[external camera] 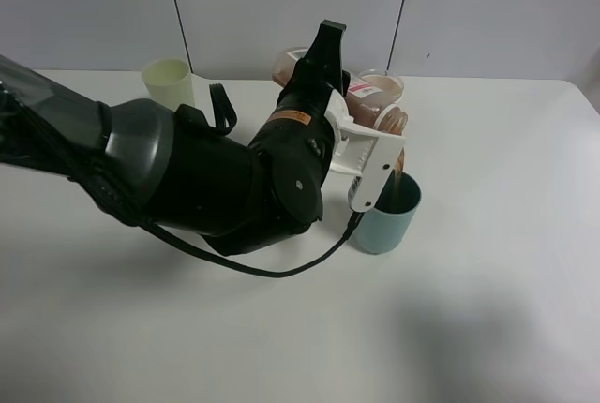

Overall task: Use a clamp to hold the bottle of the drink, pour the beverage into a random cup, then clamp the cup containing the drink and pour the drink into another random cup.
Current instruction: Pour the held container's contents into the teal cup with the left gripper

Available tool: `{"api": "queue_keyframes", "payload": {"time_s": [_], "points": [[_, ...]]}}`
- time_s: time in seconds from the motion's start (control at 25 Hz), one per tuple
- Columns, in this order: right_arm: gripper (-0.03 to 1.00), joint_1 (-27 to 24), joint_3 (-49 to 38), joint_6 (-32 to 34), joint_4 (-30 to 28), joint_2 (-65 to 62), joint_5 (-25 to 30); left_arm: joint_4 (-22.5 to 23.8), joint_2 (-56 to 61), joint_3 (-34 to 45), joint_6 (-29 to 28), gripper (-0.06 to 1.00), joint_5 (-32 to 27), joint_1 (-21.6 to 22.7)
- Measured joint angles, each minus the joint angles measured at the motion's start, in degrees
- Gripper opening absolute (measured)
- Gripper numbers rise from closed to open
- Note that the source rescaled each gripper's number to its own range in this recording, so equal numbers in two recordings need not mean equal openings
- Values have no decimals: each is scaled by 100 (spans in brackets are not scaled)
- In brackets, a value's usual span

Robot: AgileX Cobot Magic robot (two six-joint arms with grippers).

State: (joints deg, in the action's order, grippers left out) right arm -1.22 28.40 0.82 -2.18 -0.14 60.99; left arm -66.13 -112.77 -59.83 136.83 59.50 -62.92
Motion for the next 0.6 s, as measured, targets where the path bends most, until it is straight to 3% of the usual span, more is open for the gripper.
{"api": "queue_keyframes", "payload": {"time_s": [0.6], "points": [[100,0,0,0,0,0,0,35,0,0,0,2,39,0]]}}
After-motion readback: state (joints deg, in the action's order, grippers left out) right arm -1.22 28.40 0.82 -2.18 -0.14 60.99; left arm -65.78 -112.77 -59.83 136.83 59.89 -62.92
